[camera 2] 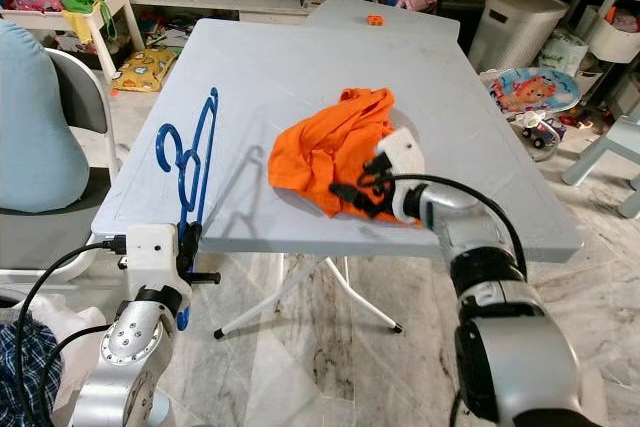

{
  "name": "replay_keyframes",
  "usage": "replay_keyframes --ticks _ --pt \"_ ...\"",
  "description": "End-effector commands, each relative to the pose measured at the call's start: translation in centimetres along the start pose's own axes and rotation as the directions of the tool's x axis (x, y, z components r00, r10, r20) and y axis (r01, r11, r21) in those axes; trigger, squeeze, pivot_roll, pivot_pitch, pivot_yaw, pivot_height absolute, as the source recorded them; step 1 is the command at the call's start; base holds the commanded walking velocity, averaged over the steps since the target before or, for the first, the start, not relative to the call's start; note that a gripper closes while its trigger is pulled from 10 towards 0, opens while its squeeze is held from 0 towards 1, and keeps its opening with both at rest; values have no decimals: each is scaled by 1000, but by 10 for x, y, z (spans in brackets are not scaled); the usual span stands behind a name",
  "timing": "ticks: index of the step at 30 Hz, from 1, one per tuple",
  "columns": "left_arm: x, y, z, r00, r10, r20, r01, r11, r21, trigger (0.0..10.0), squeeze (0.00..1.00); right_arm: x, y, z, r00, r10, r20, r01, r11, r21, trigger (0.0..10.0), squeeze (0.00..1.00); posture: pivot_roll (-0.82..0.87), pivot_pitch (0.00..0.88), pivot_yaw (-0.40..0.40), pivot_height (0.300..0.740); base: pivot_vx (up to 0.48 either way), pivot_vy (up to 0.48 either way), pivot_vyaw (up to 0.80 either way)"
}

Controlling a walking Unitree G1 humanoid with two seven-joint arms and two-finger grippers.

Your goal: Hang hanger

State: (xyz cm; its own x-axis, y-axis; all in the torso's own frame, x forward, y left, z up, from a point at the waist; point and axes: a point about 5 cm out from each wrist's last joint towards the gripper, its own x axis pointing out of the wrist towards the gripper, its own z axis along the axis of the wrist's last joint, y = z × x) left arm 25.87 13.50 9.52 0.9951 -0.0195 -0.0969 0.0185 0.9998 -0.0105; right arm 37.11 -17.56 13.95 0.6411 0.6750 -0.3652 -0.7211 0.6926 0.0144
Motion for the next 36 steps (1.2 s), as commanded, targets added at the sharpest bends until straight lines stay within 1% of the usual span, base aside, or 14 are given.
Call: replay_keyframes --ticks 1,5,8,11,13,16,17,21,24,26,27,30,31,36 --pt "-2 0 -3 1000 0 -15 0 1000 9 10000 0 -4 -1 4 1000 25 -2 -25 1000 -11 10000 1000 174 48 -93 740 0 0 0" --pt "-3 1 -3 1000 0 -18 1 1000 11 10000 0 3 6 -7 999 17 -35 -17 1000 7 10000 1000 174 50 -90 740 0 0 0" --pt "-2 0 -2 1000 -2 -16 3 1000 13 10000 0 25 23 -18 997 0 -79 1 1000 20 10000 1000 178 52 -89 740 0 0 0" --pt "-2 1 -2 1000 -1 -16 1 1000 13 10000 0 34 32 -19 994 -6 -105 5 1000 -11 10000 1000 177 54 -88 740 0 0 0" --pt "-2 1 -2 1000 -1 -17 1 1000 14 10000 0 45 41 -17 995 -8 -102 6 1000 -17 10000 1000 177 54 -88 740 0 0 0" --pt "-2 -1 -2 1000 -3 -17 3 1000 12 10000 0 60 50 -9 994 -77 -80 75 997 -34 10000 1000 181 55 -92 740 0 0 0" --pt "-2 -2 -2 1000 -2 -17 2 1000 12 10000 0 68 55 -3 989 -138 -55 137 990 -29 10000 1000 184 55 -94 740 0 0 0" --pt "-2 -1 -2 1000 3 -16 -3 1000 12 10000 0 78 61 10 977 -215 -5 215 977 9 10000 1000 192 54 -99 740 0 0 0" --pt "-2 0 -2 1000 6 -15 -6 1000 13 10000 0 82 63 19 963 -267 22 267 963 30 10000 1000 192 54 -99 740 0 0 0" --pt "-2 0 -2 1000 8 -16 -8 1000 14 10000 0 83 58 31 923 -380 51 378 924 53 10000 1000 197 51 -103 740 0 0 0" --pt "-1 0 -2 1000 8 -15 -8 1000 15 10000 0 82 53 43 878 -470 92 465 882 69 10000 1000 197 51 -103 740 0 0 0" --pt "-2 -1 -2 1000 8 -14 -7 1000 15 10000 0 82 54 48 871 -478 112 471 878 79 10000 1000 197 51 -103 740 0 0 0" --pt "-1 -2 -1 1000 7 -12 -7 1000 14 10000 0 85 58 49 885 -451 117 440 891 111 10000 1000 200 49 -106 740 0 0 0" --pt "0 -2 -1 1000 13 -10 -13 1000 9 10000 0 84 58 39 909 -401 116 389 915 108 10000 1000 201 45 -113 740 0 0 0"
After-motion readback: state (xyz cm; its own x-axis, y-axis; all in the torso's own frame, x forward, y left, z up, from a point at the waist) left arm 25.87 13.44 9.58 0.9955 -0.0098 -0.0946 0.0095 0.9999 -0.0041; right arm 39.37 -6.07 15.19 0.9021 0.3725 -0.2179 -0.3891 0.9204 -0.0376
